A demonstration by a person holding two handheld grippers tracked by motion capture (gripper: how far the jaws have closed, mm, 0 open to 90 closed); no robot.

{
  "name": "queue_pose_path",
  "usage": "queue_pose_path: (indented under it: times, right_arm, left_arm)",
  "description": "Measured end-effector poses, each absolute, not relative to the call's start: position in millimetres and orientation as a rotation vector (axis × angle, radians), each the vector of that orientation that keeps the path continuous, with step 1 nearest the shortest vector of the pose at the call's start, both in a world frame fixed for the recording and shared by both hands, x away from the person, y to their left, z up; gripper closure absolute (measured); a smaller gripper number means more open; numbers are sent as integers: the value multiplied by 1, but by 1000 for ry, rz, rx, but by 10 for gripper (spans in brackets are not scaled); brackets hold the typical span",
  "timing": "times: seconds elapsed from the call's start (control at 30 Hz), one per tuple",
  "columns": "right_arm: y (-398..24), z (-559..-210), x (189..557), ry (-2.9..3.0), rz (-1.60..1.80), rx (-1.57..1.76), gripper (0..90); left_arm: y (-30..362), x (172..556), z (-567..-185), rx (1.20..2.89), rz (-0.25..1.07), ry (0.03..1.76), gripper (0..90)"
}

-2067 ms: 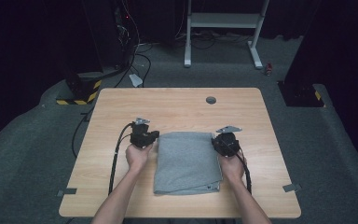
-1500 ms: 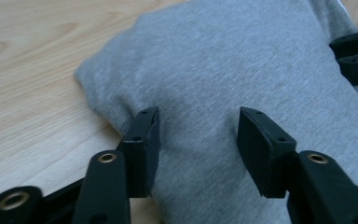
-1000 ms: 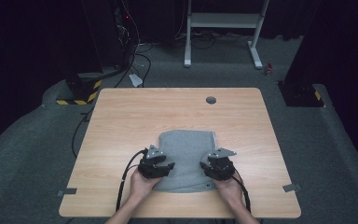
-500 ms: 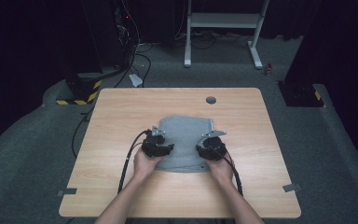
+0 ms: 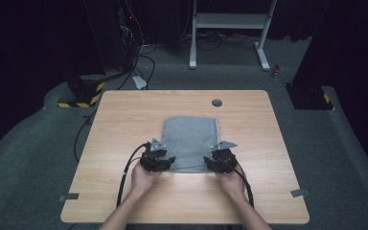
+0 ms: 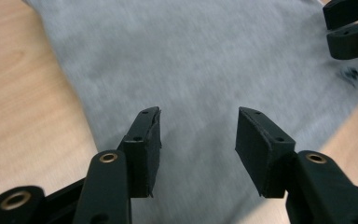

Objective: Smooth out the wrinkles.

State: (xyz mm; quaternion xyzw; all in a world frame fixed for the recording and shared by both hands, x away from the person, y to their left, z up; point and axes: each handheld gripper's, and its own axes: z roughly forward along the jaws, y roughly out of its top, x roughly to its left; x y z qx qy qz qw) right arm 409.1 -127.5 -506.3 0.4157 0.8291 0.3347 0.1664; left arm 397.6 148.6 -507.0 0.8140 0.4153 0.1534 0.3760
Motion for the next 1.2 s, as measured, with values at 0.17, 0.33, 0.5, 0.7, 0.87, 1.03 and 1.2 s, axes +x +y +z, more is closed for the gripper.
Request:
queue_pose_path:
  times: [0.17, 0.33, 0.5, 0.7, 0.87, 1.03, 1.2]
  right_arm:
    - [-136, -514, 394, 2362, 952, 1167, 539]
    - [-137, -504, 391, 2357, 988, 1170, 525]
    - [-143, -494, 390, 2320, 1027, 1166, 521]
    - [-157, -488, 390, 2263, 1084, 1216, 515]
    - [-165, -484, 389, 2233, 1101, 1233, 513]
    - [-173, -480, 386, 2212, 1105, 1238, 511]
    - [-183, -476, 385, 2180, 1129, 1271, 507]
  left_arm:
    - [155, 384, -517, 2099, 399, 1059, 490]
    - [162, 379, -506, 2024, 412, 1077, 481]
    - [170, 376, -494, 1965, 401, 1080, 467]
    - [182, 372, -487, 1929, 417, 1100, 453]
    - [190, 371, -482, 1913, 433, 1103, 450]
    - [197, 369, -480, 1890, 454, 1113, 451]
    - [204, 366, -476, 1863, 460, 1120, 449]
